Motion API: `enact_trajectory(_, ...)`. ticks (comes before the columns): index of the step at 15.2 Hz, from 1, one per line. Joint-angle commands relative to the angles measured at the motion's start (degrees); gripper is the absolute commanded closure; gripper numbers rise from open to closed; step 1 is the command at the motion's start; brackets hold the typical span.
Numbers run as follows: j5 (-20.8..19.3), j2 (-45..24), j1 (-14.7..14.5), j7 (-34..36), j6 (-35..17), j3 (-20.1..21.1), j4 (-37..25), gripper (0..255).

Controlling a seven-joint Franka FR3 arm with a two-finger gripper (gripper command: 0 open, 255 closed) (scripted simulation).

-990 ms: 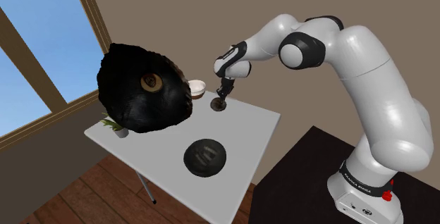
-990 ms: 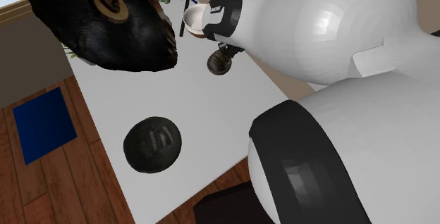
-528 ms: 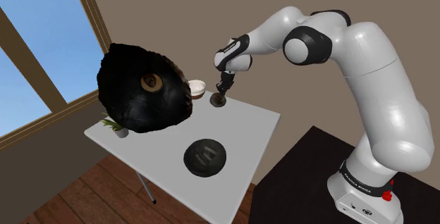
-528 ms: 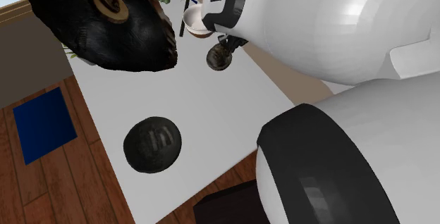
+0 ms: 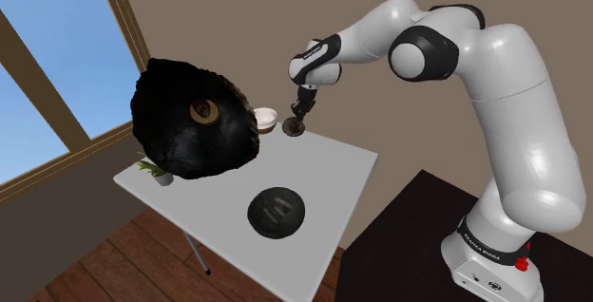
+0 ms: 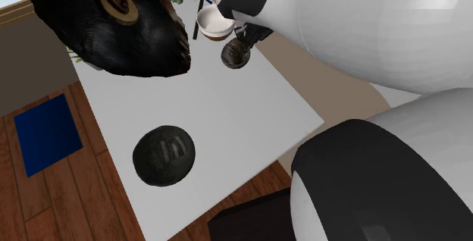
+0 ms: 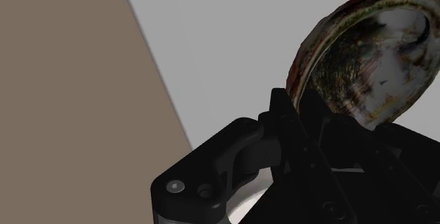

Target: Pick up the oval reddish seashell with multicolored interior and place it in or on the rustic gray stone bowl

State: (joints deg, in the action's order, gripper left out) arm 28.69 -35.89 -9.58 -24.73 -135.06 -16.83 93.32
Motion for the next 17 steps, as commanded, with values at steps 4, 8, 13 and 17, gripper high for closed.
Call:
enact_trajectory(4,-1.24,2.08,-0.48,1.25,2.53,-0.82,-0.59,255)
enact_trajectory(8,-2.2,3.63,-0.8,2.2,4.63,-1.42,-1.25,255)
enact_trajectory(13,-3.66,9.33,-4.51,4.7,2.09,-1.86,6.21,255)
enact_trajectory(17,-5.59,15.53,-9.14,8.53,-1.89,-1.95,15.2,255)
